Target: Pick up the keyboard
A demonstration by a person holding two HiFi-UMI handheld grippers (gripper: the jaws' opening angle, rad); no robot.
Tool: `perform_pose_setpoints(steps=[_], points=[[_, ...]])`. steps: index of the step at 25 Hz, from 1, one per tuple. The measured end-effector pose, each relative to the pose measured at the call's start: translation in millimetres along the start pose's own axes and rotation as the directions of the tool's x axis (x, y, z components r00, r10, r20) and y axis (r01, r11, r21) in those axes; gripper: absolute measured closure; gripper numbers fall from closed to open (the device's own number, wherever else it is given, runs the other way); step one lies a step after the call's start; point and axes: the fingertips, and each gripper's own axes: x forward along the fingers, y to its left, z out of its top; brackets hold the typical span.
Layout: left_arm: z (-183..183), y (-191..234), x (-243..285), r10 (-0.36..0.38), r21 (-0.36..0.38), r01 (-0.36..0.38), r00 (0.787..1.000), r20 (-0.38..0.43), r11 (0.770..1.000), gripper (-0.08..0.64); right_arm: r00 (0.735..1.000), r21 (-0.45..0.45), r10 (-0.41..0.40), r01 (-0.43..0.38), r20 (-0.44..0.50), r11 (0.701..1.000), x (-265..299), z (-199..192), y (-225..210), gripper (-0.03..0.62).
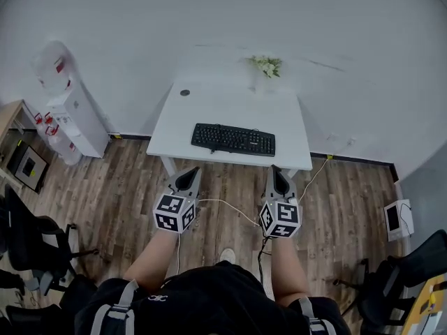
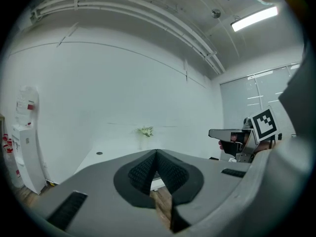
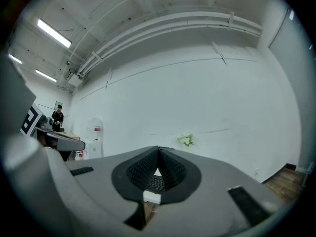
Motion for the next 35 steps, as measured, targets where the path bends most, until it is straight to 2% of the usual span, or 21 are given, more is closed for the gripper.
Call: perform_pose_setpoints(steps=[9,18,25,30,35], points=[[14,7,108,0.029,-0.011,-0.029,1.000,-0.010,1.000,0.560,0.999,0.000,0.035,-0.035,-0.041,0.999,92,-9,-67,0.588],[11,24,140,0.078,-0.025,-0.079,0.996,-0.038,0.997,0.561,0.997,0.037,0.049,-0.047,-0.055,0.998,130,-19,-94,0.588],[13,34,173,0.049,-0.003,-0.049,0.998,-0.027,0.999,0.561,0.998,0.038,0.028,-0.026,-0.062,0.999,152,-29,-101,0.588],[14,65,207,0.031,-0.013,-0.032,0.999,-0.018,0.999,0.560,0.997,0.030,0.014,-0.012,-0.074,0.999,194,-36,-100,0.588],[18,123,250,0.040,-0.043,-0.041,0.999,-0.012,0.998,0.560,0.995,0.008,0.009,-0.008,-0.100,1.000,261,-42,-94,0.588]])
